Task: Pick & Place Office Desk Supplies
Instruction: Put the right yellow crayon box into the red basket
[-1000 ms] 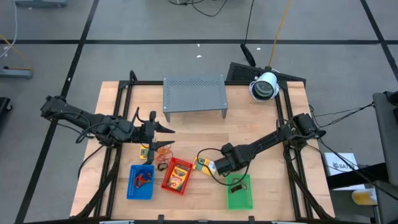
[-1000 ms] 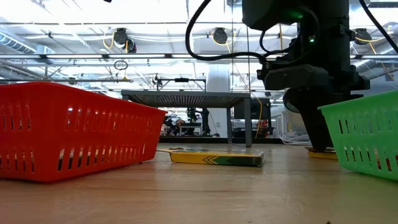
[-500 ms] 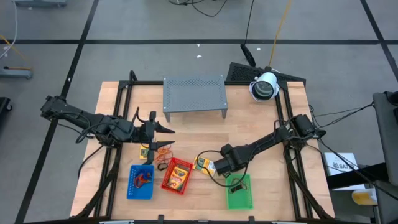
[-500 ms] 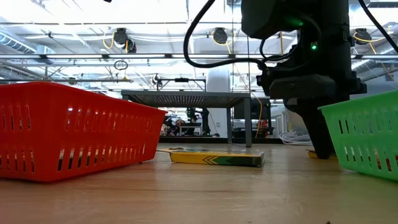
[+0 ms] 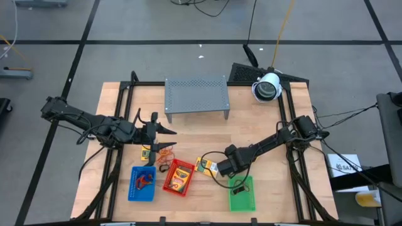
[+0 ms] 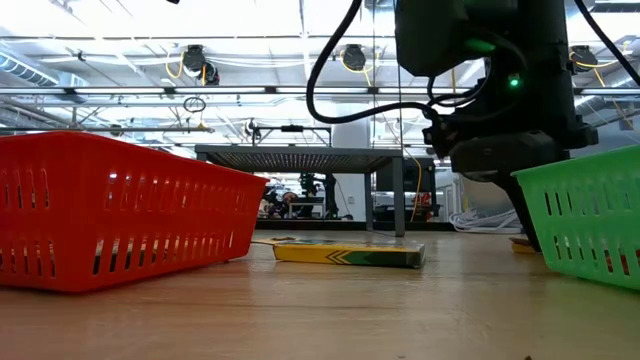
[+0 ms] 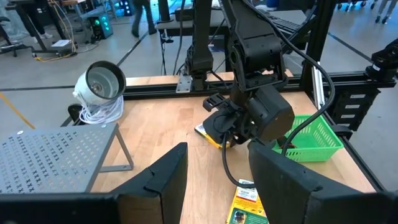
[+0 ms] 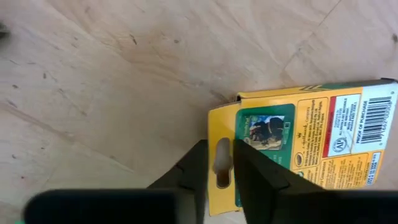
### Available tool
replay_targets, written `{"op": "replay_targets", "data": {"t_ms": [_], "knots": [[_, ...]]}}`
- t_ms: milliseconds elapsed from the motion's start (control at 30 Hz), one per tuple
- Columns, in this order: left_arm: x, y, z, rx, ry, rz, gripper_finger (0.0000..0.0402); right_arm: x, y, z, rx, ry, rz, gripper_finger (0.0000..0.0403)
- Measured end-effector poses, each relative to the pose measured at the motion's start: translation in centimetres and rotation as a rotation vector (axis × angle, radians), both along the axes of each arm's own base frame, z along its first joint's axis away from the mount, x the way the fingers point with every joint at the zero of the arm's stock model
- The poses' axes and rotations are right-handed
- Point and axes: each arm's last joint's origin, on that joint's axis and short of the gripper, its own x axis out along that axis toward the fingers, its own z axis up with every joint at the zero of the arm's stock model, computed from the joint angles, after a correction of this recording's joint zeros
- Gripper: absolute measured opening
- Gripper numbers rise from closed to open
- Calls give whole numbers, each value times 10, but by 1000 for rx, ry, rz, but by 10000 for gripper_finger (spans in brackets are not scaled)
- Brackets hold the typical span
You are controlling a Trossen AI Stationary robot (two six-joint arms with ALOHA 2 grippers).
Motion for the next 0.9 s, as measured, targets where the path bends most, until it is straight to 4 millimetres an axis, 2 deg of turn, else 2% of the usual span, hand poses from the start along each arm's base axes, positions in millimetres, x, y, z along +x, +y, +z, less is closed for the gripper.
{"op": "replay_targets", "data": {"t_ms": [133, 500, 900], "knots": [[0, 0, 0, 3, 0, 0, 182, 1, 1, 0, 6, -15, 1, 7], [1, 0, 3, 22, -32, -1, 182, 6, 2, 0, 19, -60, 32, 2], [1, 0, 3, 46, -33, -5, 182, 19, 5, -1, -3, -209, 93, 1]]}}
